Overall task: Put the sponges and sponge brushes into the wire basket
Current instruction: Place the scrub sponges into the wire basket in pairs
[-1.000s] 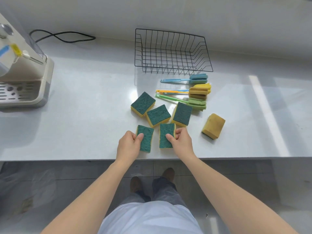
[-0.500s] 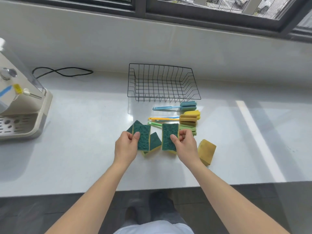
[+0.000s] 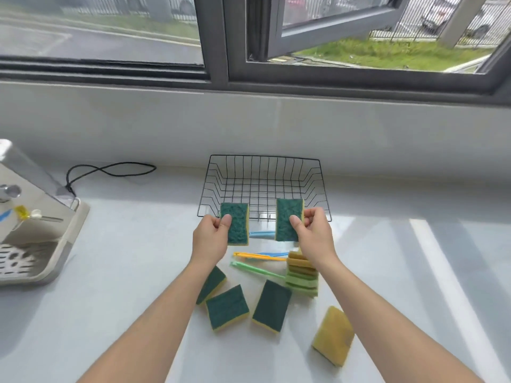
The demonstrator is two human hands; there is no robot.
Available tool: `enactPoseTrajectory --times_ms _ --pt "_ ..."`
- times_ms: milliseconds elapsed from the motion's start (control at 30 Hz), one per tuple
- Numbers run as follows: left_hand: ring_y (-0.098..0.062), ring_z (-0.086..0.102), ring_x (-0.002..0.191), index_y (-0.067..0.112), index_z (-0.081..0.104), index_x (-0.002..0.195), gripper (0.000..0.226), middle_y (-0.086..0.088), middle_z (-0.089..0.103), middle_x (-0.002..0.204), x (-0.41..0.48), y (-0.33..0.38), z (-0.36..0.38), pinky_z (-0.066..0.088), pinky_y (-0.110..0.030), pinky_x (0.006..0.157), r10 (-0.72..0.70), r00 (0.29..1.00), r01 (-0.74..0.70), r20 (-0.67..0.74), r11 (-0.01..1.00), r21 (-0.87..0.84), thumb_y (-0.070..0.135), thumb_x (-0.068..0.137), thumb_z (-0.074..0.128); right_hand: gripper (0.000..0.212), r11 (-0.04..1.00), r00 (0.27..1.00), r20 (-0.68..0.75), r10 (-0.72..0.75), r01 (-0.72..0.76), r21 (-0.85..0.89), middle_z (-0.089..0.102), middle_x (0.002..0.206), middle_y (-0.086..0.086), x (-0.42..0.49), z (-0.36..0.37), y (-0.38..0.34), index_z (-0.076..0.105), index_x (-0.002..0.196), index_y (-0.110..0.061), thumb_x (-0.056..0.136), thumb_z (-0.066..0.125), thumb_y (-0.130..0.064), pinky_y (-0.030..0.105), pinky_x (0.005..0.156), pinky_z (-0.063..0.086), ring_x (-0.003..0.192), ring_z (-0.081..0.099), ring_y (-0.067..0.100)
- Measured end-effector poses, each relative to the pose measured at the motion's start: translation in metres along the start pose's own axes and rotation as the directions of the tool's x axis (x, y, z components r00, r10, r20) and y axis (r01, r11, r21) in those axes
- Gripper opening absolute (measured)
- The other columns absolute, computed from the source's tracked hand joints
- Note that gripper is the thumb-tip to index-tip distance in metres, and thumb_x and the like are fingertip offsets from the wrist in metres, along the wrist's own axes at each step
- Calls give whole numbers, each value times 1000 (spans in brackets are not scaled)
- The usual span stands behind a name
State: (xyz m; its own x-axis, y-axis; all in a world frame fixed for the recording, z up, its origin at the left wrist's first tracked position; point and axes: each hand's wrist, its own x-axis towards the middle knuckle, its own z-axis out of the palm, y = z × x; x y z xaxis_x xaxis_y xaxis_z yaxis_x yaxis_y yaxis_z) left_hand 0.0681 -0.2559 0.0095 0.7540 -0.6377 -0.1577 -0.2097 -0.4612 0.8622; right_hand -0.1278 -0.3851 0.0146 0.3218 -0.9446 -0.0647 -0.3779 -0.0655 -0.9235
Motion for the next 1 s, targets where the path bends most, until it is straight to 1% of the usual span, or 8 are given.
enactPoseTrajectory --times_ms 67,167,400,533,633,700,833,1000 --pt "-14 46 65 9 49 81 37 0 52 73 17 10 10 34 -30 56 -15 1000 15 -6 1000 14 40 100 53 17 1000 1000 13 10 -10 16 49 74 -3 20 -2 1 50 96 -19 95 66 -25 27 64 47 65 49 8" --pt "-17 45 66 6 51 82 38 -1 52 73 44 21 24 34 -32 56 -42 999 42 -5 999 26 40 100 52 18 1000 1000 6 0 0 11 45 72 -3 43 -4 4 49 95 -17 94 66 -23 13 57 41 58 44 0" --pt "-20 48 70 14 47 78 35 -3 55 79 123 28 57 35 -33 56 -149 987 145 54 987 61 41 100 50 19 999 999 -7 36 -36 -11 50 71 -3 85 3 12 48 94 -20 93 67 -23 10 55 39 57 48 -4" --pt "-23 51 76 10 52 88 34 -4 56 84 162 21 79 39 -35 64 -201 974 183 101 969 164 41 102 47 18 996 997 -17 82 -82 -45 52 70 -4 103 11 17 48 94 -21 94 66 -25 9 53 38 56 50 -3" --pt "-25 49 71 12 45 75 39 -3 51 74 186 14 91 38 -33 61 -234 964 205 126 956 209 39 103 45 18 993 995 -26 95 -97 -73 51 69 -4 117 16 20 48 95 -19 94 66 -24 8 54 38 57 50 -7" --pt "-27 52 74 11 47 74 39 -4 53 75 200 10 97 41 -34 66 -248 958 214 141 952 219 37 104 45 18 991 994 -28 106 -108 -79 50 68 -4 125 19 23 48 95 -18 94 66 -23 9 55 39 56 49 -8" --pt "-31 57 91 6 52 101 33 -10 59 95 223 2 104 41 -35 70 -245 956 198 164 946 258 37 104 42 17 985 989 -3 146 -146 -89 52 69 -5 139 28 29 48 96 -20 95 65 -25 15 54 39 59 52 -3" --pt "-28 49 82 0 52 111 33 -14 59 100 237 -6 111 38 -36 67 -180 978 134 102 927 351 32 104 44 18 977 986 27 165 -159 -139 53 72 -4 158 46 35 49 102 -17 96 64 -26 27 61 41 69 53 12"
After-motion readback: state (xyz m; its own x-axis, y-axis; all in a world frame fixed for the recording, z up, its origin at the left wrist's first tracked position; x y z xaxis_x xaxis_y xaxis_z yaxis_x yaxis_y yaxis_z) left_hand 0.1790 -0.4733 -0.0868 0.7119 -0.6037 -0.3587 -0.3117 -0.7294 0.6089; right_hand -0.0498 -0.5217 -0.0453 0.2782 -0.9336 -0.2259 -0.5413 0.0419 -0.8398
